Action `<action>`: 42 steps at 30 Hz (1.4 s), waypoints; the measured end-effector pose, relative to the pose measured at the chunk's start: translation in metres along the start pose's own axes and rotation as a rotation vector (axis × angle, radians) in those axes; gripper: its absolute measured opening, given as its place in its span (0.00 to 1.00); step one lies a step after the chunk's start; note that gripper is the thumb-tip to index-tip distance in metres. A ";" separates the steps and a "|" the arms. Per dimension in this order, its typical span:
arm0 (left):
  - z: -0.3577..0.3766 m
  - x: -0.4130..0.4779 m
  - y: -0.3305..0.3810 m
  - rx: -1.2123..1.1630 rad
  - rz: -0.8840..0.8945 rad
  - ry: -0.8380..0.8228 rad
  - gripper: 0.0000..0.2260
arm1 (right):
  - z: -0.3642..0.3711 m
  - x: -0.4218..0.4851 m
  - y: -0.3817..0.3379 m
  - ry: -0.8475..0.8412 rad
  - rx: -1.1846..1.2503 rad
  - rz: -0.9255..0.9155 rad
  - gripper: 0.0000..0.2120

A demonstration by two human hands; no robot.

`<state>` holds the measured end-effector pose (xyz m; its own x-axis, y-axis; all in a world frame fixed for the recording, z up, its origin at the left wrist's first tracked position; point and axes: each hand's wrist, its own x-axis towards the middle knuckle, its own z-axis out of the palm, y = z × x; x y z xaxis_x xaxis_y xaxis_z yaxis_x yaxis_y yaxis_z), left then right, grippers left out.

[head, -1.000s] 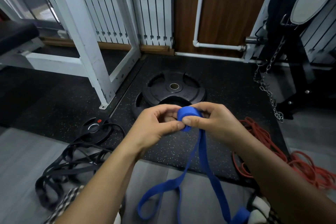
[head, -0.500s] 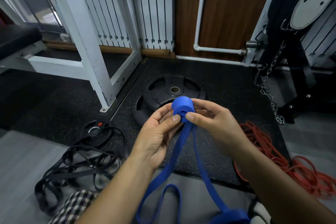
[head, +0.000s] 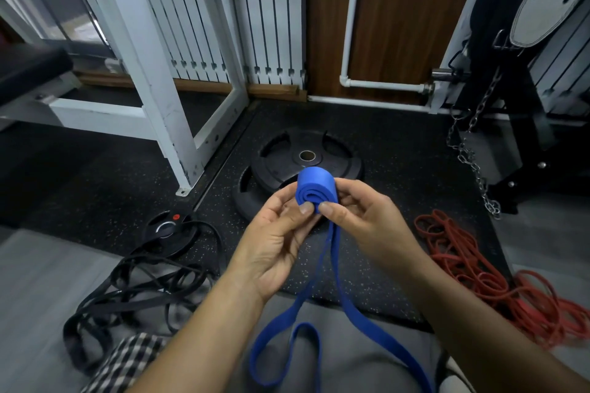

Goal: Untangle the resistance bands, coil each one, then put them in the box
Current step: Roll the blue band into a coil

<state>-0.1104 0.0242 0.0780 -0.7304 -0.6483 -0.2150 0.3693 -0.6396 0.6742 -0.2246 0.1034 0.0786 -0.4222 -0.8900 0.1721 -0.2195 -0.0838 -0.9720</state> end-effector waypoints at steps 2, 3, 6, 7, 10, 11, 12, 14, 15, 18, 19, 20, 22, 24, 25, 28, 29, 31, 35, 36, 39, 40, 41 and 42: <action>-0.003 0.001 0.010 0.266 0.041 -0.041 0.19 | -0.005 0.002 0.002 -0.007 -0.179 -0.033 0.13; -0.005 0.002 0.015 0.478 0.082 -0.069 0.20 | -0.008 0.003 0.003 -0.017 -0.269 -0.047 0.12; -0.008 0.004 0.026 0.974 0.199 -0.143 0.18 | -0.015 0.004 0.005 -0.107 -0.526 -0.080 0.13; -0.010 0.005 0.027 1.060 0.233 -0.154 0.17 | -0.015 0.004 0.005 -0.133 -0.566 -0.081 0.13; -0.009 0.005 0.027 1.103 0.312 -0.101 0.16 | -0.016 0.004 0.002 -0.137 -0.477 -0.053 0.10; -0.006 0.003 0.027 1.004 0.293 -0.076 0.15 | -0.015 0.004 0.001 -0.115 -0.381 -0.033 0.11; -0.004 0.002 0.026 0.878 0.264 -0.056 0.14 | -0.015 0.004 0.000 -0.087 -0.284 -0.020 0.13; -0.001 0.000 0.023 0.658 0.219 -0.030 0.13 | -0.012 0.003 -0.003 -0.053 -0.153 -0.025 0.17; -0.001 0.000 0.020 0.572 0.205 -0.023 0.13 | -0.009 0.002 -0.004 -0.046 -0.119 -0.025 0.19; 0.001 0.000 0.013 0.339 0.149 -0.013 0.15 | -0.003 0.002 -0.004 0.043 0.056 0.037 0.22; 0.002 0.000 0.011 0.275 0.128 -0.007 0.15 | -0.002 0.004 -0.004 0.073 0.115 0.053 0.21; 0.003 0.000 0.010 0.219 0.106 -0.001 0.16 | -0.003 0.004 -0.005 0.080 0.140 0.052 0.21; 0.005 -0.002 0.010 0.121 0.071 -0.001 0.16 | -0.002 0.004 -0.006 0.021 0.224 0.056 0.19; 0.006 -0.002 0.012 0.031 0.052 -0.015 0.16 | 0.001 0.003 -0.007 -0.021 0.321 0.091 0.17; 0.008 -0.003 0.013 -0.018 0.040 -0.030 0.16 | 0.001 0.002 -0.006 -0.019 0.341 0.095 0.16; 0.013 -0.005 0.014 -0.113 0.014 -0.069 0.15 | 0.003 0.001 -0.007 0.005 0.387 0.090 0.15; 0.015 -0.006 0.013 -0.134 0.005 -0.060 0.15 | 0.004 0.001 -0.007 0.013 0.409 0.089 0.16; 0.013 -0.007 0.010 -0.189 -0.026 -0.038 0.16 | 0.006 0.001 -0.005 0.037 0.439 0.095 0.17; 0.008 -0.007 0.004 -0.244 -0.024 -0.011 0.24 | 0.010 0.000 -0.001 0.045 0.452 0.124 0.15; 0.008 -0.006 0.004 -0.213 0.001 0.009 0.22 | 0.013 -0.001 -0.001 0.038 0.469 0.126 0.15; 0.007 -0.005 0.004 -0.135 0.071 0.021 0.17 | 0.020 -0.005 -0.001 0.045 0.463 0.140 0.16; 0.006 -0.005 0.003 -0.101 0.075 0.018 0.15 | 0.020 -0.005 -0.002 0.058 0.433 0.139 0.16; 0.004 -0.003 0.003 -0.024 0.073 0.019 0.13 | 0.018 -0.004 -0.002 0.071 0.391 0.132 0.15; 0.002 -0.002 0.004 0.109 0.075 0.035 0.12 | 0.013 -0.003 -0.002 0.074 0.337 0.119 0.14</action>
<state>-0.1090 0.0237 0.0827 -0.6820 -0.7077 -0.1844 0.3562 -0.5416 0.7614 -0.2113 0.1000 0.0784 -0.4922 -0.8688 0.0537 0.1318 -0.1354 -0.9820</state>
